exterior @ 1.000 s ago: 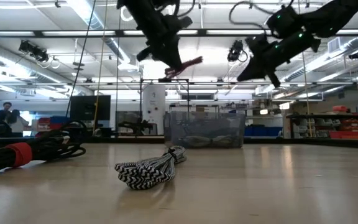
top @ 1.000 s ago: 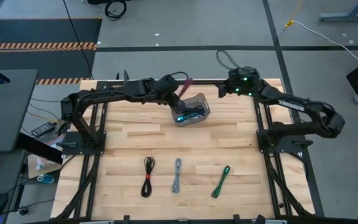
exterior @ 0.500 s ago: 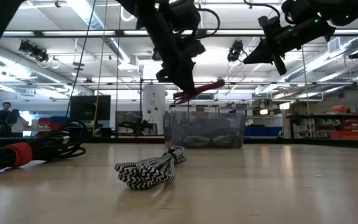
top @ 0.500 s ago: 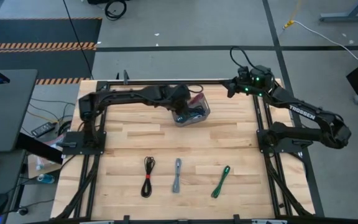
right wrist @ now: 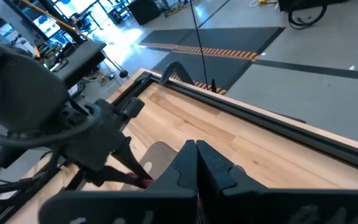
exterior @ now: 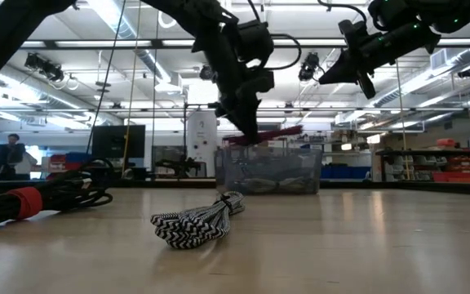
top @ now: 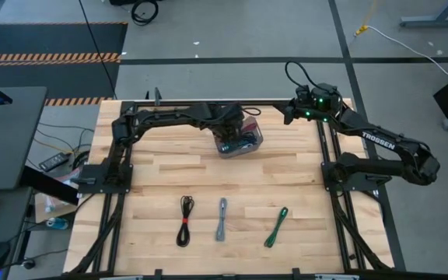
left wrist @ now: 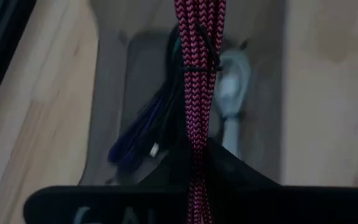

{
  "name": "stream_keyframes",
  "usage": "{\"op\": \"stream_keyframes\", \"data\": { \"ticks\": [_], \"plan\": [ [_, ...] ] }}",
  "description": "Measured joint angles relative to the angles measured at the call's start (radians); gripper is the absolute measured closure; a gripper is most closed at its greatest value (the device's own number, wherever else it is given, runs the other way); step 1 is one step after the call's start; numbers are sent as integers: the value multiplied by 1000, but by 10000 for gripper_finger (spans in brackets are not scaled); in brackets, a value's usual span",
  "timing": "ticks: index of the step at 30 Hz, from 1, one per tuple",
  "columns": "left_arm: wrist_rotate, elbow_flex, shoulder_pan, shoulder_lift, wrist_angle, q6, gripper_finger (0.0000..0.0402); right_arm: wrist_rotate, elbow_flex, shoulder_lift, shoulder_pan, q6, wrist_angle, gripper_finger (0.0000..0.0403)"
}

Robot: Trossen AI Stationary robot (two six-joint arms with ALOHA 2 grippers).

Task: Pick and place USB-C Cables
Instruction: Put the black and pink charger cable into the black bin, then adjust the black bin

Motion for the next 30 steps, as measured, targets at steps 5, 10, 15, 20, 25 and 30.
{"op": "stream_keyframes", "data": {
  "ticks": [5,10,15,20,25,30],
  "plan": [
    [16,0,10,0,18,-9,375,1,0,0,0,0,-1,403],
    [19,0,10,0,25,-12,358,2,0,0,0,-2,-1,403],
    [19,0,0,0,27,-12,273,2,0,0,-1,-6,-1,403],
    [19,0,-11,-1,27,-27,223,-11,0,0,-2,-15,-1,403],
    [66,23,-10,-1,-3,-148,210,-233,0,1,-1,-16,28,388],
    [72,143,-4,-2,-122,-158,215,-385,0,-17,-3,2,28,365]
  ]
}}
